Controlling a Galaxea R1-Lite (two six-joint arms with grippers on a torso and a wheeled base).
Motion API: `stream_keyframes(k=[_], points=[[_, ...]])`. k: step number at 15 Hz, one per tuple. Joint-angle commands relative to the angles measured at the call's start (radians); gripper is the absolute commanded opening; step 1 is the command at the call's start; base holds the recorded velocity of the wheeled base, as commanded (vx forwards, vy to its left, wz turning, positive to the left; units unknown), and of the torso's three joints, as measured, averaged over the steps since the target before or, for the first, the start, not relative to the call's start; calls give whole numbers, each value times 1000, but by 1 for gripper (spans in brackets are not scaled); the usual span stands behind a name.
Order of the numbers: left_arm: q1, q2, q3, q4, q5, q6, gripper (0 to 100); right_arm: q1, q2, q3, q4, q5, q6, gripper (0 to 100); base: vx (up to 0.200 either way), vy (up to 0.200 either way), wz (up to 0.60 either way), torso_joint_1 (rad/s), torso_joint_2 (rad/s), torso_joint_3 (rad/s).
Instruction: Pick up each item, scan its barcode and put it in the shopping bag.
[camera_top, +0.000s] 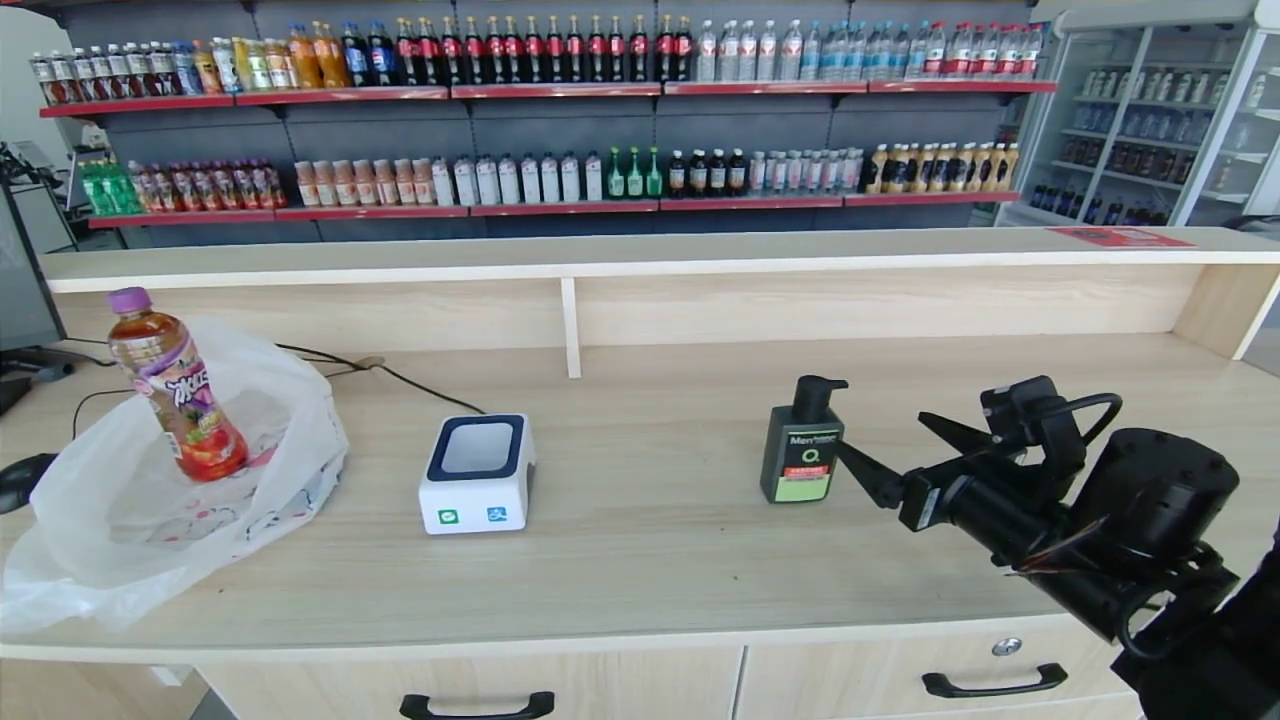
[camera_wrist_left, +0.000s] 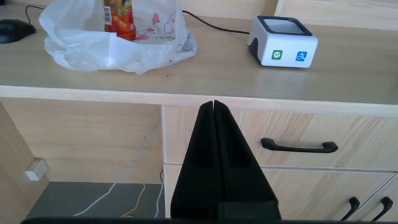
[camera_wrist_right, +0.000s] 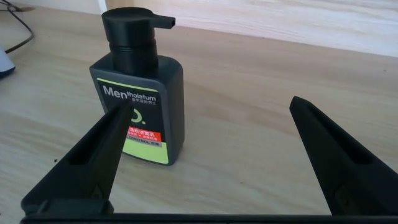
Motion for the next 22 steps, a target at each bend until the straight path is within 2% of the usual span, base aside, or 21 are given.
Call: stream_keyframes(k=[1, 22], points=[[0, 0, 0, 0, 0, 0, 0, 0, 33, -22, -1, 0, -2, 100, 0, 0, 0, 0, 0, 0], [0, 0, 0, 0, 0, 0, 0, -58, 59, -59, -1, -1, 0, 100, 0, 0, 0, 0, 0, 0]])
